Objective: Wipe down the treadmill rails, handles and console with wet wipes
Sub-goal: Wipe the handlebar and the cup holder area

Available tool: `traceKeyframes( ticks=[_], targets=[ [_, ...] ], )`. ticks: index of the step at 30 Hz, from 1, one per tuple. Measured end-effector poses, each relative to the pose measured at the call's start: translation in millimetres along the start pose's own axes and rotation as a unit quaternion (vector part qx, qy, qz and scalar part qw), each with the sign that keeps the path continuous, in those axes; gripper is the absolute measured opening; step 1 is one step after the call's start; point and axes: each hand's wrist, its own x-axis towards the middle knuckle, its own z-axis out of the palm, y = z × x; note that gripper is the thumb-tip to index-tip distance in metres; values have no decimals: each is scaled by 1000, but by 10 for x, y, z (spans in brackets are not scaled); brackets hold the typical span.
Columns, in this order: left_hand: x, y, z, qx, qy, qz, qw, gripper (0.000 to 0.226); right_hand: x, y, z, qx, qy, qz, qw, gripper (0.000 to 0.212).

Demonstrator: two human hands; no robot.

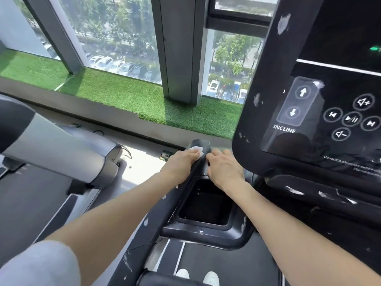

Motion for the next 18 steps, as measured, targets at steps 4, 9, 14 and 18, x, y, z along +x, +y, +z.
traceKeyframes(
  ticks=[4,9,14,18],
  targets=[
    [-623,61,-85,4,10,59,998,19,-53,-6,17,-6,14,11,1000,23],
    [-738,-67,-31,11,13,77,997,18,-195,-16,73,21,76,-14,997,32],
    [-248,39,0,13,21,46,999,24,-214,-41,123,33,78,-7,996,34],
    [-834,-73,24,11,22,49,999,26,-223,-93,159,37,75,-11,996,34]
  ],
)
